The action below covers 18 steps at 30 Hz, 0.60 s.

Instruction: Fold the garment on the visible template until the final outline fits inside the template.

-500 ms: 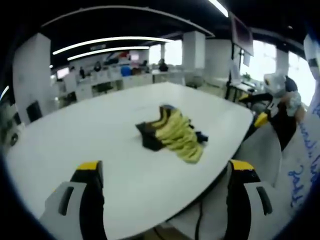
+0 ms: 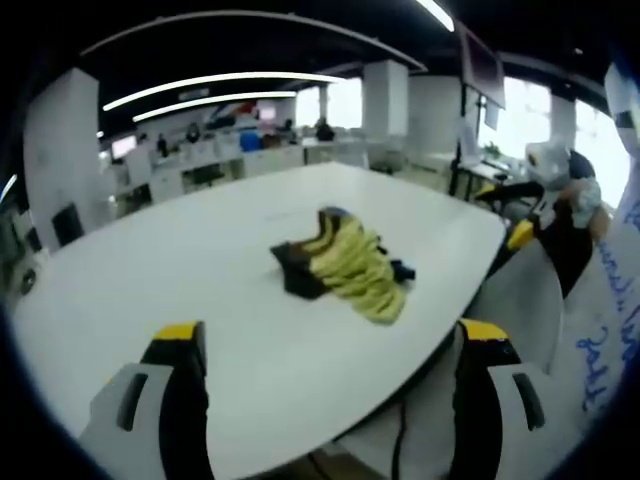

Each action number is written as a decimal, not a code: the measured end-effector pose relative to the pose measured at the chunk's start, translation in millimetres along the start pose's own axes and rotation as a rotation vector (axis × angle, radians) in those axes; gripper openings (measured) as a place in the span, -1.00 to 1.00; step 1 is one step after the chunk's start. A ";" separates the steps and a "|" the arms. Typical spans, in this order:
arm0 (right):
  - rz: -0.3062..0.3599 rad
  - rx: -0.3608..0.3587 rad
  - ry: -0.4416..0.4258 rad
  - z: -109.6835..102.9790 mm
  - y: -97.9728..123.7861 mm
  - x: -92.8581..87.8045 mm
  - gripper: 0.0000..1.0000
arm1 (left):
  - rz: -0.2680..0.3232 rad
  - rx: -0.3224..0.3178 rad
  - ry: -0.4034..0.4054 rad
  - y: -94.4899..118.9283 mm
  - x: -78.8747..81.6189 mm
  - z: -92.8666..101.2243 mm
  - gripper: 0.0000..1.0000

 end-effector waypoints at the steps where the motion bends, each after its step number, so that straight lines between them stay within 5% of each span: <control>1: -0.001 0.001 -0.001 -0.2 0.0 -0.2 1.00 | 0.000 0.000 0.000 0.0 -0.3 0.0 0.98; 18: -0.007 0.002 -0.003 0.2 -0.9 -2.5 1.00 | -0.038 0.006 -0.005 -3.1 -7.2 1.0 0.98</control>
Point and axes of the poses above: the point that each gripper's makers call its tool centre point, and the gripper's own axes: y roughly backward along the fingers, z roughly to its right, x roughly out of its top, the point moved 3 cm from there along y, roughly backward along the fingers, and after that the axes turned 6 degrees about y, right-handed, at the moved point
